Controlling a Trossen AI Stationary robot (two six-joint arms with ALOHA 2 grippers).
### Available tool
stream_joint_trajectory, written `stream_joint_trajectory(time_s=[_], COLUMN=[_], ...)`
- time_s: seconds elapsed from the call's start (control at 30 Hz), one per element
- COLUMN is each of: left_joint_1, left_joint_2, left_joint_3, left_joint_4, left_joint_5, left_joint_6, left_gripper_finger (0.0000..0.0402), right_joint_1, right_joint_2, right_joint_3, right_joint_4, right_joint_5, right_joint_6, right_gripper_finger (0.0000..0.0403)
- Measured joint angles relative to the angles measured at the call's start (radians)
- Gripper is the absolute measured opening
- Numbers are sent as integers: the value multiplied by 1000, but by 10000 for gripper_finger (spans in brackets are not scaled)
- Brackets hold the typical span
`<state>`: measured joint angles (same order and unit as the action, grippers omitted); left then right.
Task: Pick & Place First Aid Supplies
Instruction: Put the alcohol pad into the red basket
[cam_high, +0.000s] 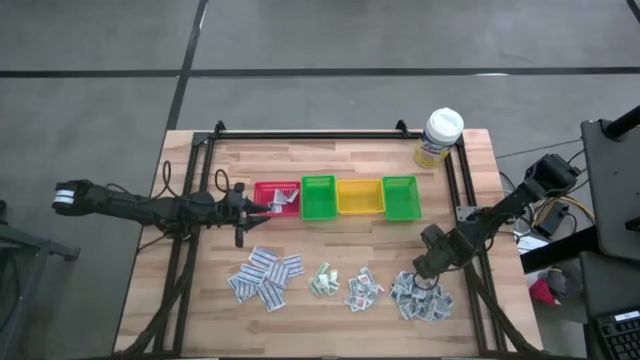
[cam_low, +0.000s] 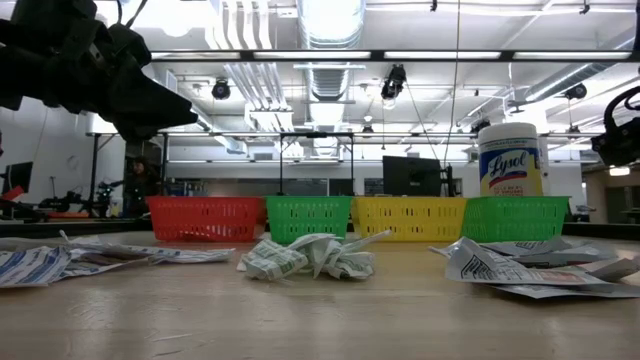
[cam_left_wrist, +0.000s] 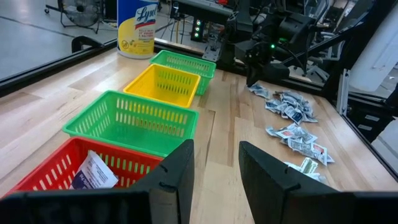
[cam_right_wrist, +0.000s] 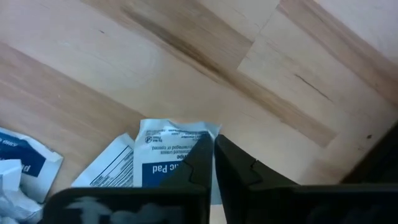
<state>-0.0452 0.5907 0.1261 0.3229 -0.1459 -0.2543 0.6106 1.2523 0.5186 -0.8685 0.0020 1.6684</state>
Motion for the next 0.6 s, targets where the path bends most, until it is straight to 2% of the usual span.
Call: stream_joint_trajectory(time_s=[0.4, 0.6], left_joint_1=[0, 0], left_joint_2=[0, 0], left_joint_3=[0, 0], left_joint_4=[0, 5], left_joint_5=[0, 0], left_joint_6=[0, -3], left_gripper_finger=[120, 120], right_joint_1=[0, 0], right_joint_2=[2, 3], right_joint_3=[41, 100], right_joint_4=[-79, -168], right_joint_5=[6, 57], right_joint_6=[-4, -4], right_gripper_finger=[8, 8])
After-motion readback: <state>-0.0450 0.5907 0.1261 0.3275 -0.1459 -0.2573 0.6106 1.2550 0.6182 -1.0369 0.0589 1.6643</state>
